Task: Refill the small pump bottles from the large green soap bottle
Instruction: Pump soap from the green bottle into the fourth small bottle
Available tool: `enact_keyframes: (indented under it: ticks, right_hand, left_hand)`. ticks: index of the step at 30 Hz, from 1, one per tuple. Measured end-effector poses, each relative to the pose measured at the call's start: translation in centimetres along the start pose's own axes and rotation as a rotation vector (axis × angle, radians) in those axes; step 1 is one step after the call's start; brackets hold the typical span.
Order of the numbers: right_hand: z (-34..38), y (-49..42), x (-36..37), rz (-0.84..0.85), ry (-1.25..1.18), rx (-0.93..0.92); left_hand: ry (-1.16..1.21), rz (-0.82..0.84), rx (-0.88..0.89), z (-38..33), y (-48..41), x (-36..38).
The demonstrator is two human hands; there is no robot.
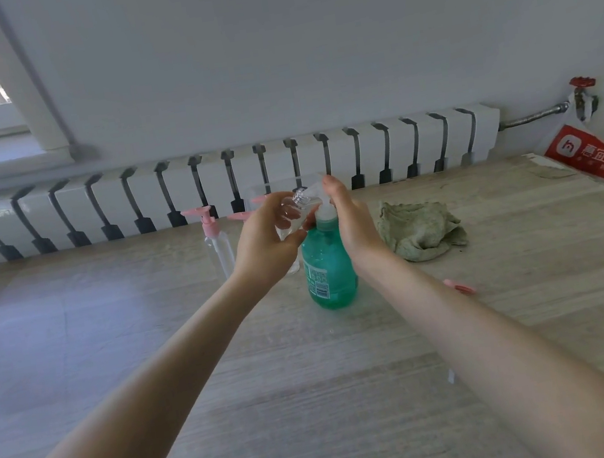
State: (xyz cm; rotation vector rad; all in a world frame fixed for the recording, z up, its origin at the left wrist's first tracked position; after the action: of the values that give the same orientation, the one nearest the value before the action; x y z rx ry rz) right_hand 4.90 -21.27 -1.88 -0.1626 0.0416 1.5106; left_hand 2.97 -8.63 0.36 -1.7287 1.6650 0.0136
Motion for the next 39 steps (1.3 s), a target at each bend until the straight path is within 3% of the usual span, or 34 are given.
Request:
enact_keyframes:
  ticks: [14, 39]
  right_hand:
    - [-0.4, -0.5, 0.5, -0.093, 0.12, -0.047]
    - [0.3, 0.4, 0.7, -0.037, 0.071, -0.057]
  left_hand:
    - [0.038, -0.01, -0.024, 1.0, 0.2, 0.7]
    - [0.004, -0.012, -0.008, -0.3, -0.1, -0.4]
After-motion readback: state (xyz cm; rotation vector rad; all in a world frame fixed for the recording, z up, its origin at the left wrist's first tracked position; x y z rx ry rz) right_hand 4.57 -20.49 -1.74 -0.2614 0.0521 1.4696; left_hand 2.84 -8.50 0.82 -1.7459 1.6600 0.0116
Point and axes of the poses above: each hand's wrist, its own y-axis away from the middle knuckle, its own x-axis out of the palm, z = x × y, the point moved 5 cm from there along -y, towards the middle knuckle, and after that the axes turned 6 degrees about y, right-handed, at the moved point
